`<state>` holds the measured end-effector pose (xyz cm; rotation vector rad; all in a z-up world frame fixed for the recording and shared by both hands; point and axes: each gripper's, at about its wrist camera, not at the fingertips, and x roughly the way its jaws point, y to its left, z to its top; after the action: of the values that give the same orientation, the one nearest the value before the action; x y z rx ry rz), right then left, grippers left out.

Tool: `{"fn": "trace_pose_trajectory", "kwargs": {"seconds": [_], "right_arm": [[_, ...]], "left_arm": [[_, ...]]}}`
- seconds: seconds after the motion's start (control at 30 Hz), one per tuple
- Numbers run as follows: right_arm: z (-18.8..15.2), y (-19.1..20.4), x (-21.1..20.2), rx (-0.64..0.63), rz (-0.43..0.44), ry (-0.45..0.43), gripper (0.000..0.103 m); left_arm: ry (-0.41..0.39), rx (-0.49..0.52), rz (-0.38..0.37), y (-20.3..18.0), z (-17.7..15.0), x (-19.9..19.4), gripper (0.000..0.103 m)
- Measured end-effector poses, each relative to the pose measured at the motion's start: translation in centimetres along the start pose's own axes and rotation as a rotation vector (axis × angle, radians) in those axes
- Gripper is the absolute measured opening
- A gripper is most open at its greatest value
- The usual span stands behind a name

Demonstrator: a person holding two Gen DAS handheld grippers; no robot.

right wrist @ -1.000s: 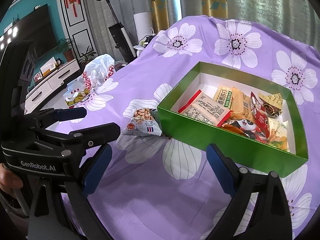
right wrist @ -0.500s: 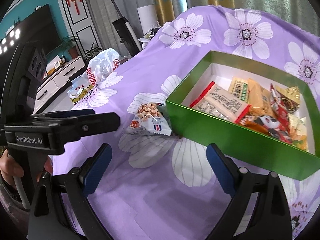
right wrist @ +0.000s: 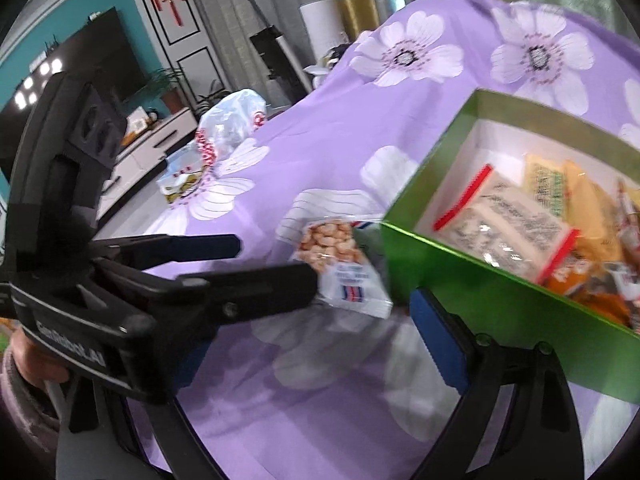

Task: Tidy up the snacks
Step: 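Close the left tool on the clear peanut bag and lift it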

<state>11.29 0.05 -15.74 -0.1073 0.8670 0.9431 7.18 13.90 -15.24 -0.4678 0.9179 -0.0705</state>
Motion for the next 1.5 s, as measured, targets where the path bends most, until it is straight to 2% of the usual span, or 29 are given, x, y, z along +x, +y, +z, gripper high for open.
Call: {"fn": "trace_pose_trajectory", "kwargs": {"seconds": [0.13,0.37,0.47,0.63,0.8,0.9,0.97,1.03,1.1,1.5], "right_arm": [[0.0,0.3,1.0,-0.012,0.029,0.022,0.090],[0.4,0.7,1.0,0.003,0.145,0.022,0.081],[0.6,0.6,1.3,0.008,0.122,0.029,0.080],[0.6,0.2,1.6,0.029,0.120,0.041,0.074],[0.6,-0.2,1.9,0.037,0.099,0.051,0.058],[0.6,-0.7,2.1,0.058,0.093,0.063,0.052],[0.6,-0.8,2.1,0.059,0.097,0.065,0.051],[0.7,-0.7,2.1,0.047,0.095,0.069,0.049],[0.6,-0.5,2.2,0.033,0.088,0.082,0.045],[0.7,-0.5,2.1,-0.007,0.076,0.079,0.036]], "left_arm": [[0.011,-0.007,-0.009,0.4,0.0,0.4,0.102],[0.017,-0.015,-0.046,0.7,0.1,0.6,0.101],[0.019,-0.008,-0.057,0.6,0.4,0.8,0.101],[0.036,-0.008,-0.067,0.6,0.8,1.5,0.087],[0.043,0.005,-0.067,0.5,0.6,1.7,0.083],[0.049,-0.004,-0.094,0.5,0.7,1.9,0.068],[0.053,-0.002,-0.093,0.3,0.7,2.2,0.066],[0.055,-0.003,-0.089,0.2,0.7,2.3,0.060],[0.057,-0.011,-0.093,0.3,0.7,2.4,0.060],[0.032,-0.002,-0.097,-0.1,0.4,1.5,0.051]]}}
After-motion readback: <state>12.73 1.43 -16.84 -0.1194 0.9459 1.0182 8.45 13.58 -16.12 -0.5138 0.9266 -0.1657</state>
